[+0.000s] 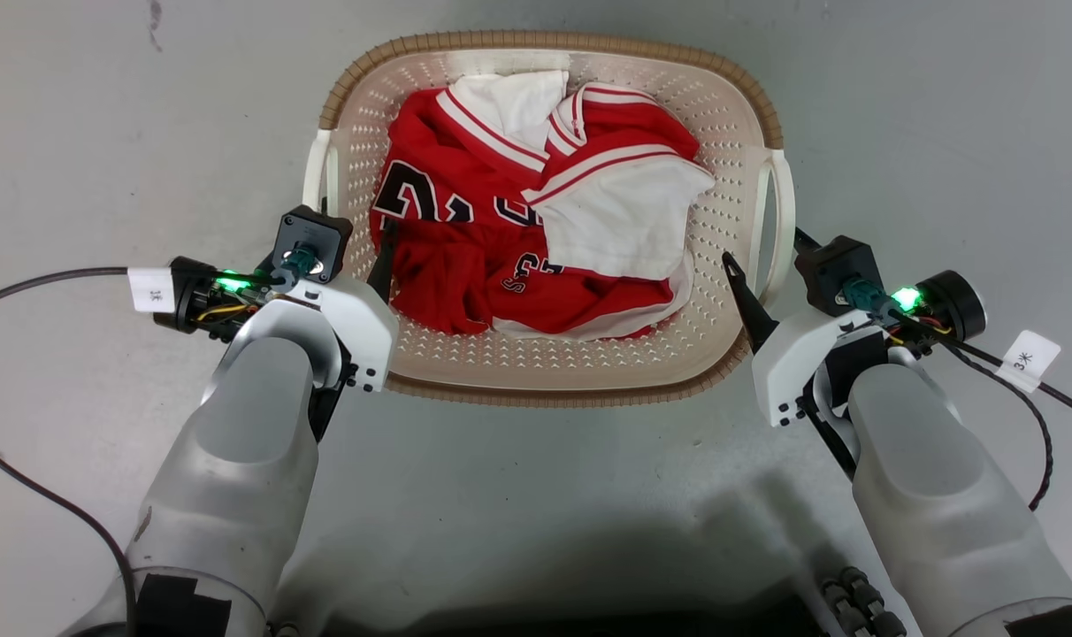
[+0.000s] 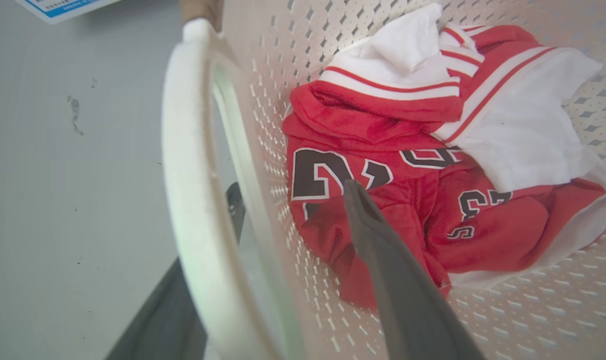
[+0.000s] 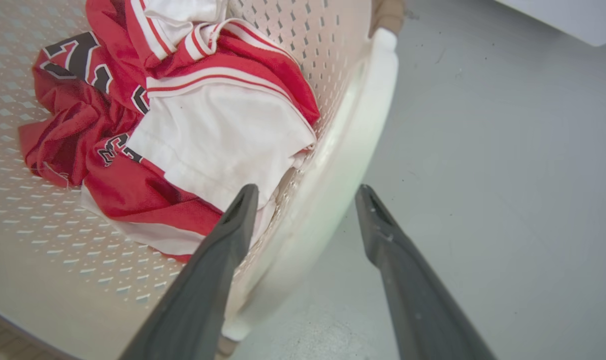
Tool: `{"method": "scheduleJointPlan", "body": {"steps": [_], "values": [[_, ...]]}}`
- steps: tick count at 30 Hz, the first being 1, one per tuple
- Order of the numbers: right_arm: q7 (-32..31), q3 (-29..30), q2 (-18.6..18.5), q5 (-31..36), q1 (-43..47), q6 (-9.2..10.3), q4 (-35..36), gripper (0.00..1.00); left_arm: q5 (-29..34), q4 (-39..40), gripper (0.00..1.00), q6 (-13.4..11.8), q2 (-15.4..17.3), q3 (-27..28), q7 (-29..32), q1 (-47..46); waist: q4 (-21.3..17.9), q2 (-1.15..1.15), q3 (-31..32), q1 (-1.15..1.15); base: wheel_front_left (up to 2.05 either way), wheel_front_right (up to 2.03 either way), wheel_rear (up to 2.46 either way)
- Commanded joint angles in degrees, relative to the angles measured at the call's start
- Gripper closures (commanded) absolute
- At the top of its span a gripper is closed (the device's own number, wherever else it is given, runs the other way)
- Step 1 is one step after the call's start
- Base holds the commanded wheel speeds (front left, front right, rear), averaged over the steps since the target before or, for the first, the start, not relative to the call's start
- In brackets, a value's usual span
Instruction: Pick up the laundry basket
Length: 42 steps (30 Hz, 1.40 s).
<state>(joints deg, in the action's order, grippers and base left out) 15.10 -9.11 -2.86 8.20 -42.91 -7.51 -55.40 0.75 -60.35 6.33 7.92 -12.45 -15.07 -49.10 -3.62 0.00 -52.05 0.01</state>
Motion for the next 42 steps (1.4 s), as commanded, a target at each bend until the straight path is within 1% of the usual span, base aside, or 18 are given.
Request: {"method": "scheduleJointPlan", "body": {"steps": [1, 5, 8, 9, 10, 11, 12, 17, 22, 32, 38, 42], "values": [[0.11, -0.13, -0.02, -0.44, -1.09, 0.04, -0.18, 0.0, -0.11, -0.28, 0.0, 0.0, 0.1, -0.11, -0.16, -1.1, -0.12, 0.0, -0.3, -0.01, 0.0, 0.0, 0.0], [0.1, -0.48, -0.03, -1.0, -2.0, 0.04, -1.81, 0.0, -0.26, -2.17, 0.0, 0.08, -0.08, -0.82, -0.15, -1.8, -0.16, 0.0, -1.06, -0.01, 0.0, 0.0, 0.0], [0.1, -0.95, -0.02, -1.55, -2.66, 0.04, -3.15, 0.0, -0.18, -3.23, 0.0, -0.48, -0.1, -1.16, -0.16, -2.5, -0.11, 0.0, -1.4, -0.01, 0.0, 0.0, 0.0], [0.1, -0.97, -0.03, -1.66, -3.07, 0.04, -3.16, 0.55, -0.28, -3.68, 0.0, -0.35, -0.21, -1.35, -0.16, -2.64, -0.12, 0.0, -1.51, -0.01, 0.0, 0.0, 0.0], [0.11, -0.99, -0.05, -1.86, -3.26, 0.05, -3.54, 1.0, -0.31, -3.86, 0.32, -0.28, -0.26, -1.52, -0.16, -2.87, -0.12, 0.0, -1.56, -0.01, 0.0, 0.0, 0.0], [0.09, -1.2, -0.08, -2.11, -3.32, 0.07, -4.19, 1.0, -0.43, -4.02, 0.97, -0.22, -0.33, -1.63, -0.16, -3.06, -0.09, 0.0, -1.58, -0.01, 0.0, 0.0, 0.0], [0.09, -1.34, -0.16, -2.24, -3.53, 0.07, -4.63, 1.0, -0.46, -4.45, 1.0, -0.09, -0.41, -1.79, -0.16, -3.19, -0.08, 0.0, -1.55, -0.01, 0.0, 0.0, 0.0], [0.14, -1.74, -0.29, -2.43, -4.32, 0.01, -5.49, 1.0, -0.86, -6.21, 1.0, 0.2, -0.29, -2.62, -0.16, -3.52, -0.06, 0.0, -0.67, -0.01, 0.0, 0.0, 0.0], [0.13, -1.62, -0.32, -2.16, -3.75, 0.02, -7.07, 1.0, -1.47, -6.8, 1.0, 0.33, -0.7, -3.12, -0.16, -2.27, 0.1, 0.0, 2.3, -0.01, 0.0, 0.0, 0.0], [0.12, -1.05, -0.38, -0.85, -1.63, 0.04, -11.47, 1.0, -3.2, -9.85, 1.0, 0.92, -1.95, -3.95, -0.17, 0.89, 1.29, 0.0, 11.9, -0.01, 0.0, 0.0, 0.0], [0.11, -2.63, -0.38, -2.2, -0.39, 0.06, -15.13, 1.0, -4.46, -12.14, 1.0, 1.18, -3.12, -5.32, -0.03, 3.77, 1.95, 0.0, 18.31, -0.01, 0.0, 0.0, 0.0], [-0.82, -4.35, -0.33, -3.74, 0.8, 0.06, -16.77, 1.0, -5.36, -12.89, 1.0, 1.35, -3.86, -6.78, 1.16, 5.99, 2.41, 0.0, 22.64, -0.01, 0.0, 0.0, 0.0]]}}
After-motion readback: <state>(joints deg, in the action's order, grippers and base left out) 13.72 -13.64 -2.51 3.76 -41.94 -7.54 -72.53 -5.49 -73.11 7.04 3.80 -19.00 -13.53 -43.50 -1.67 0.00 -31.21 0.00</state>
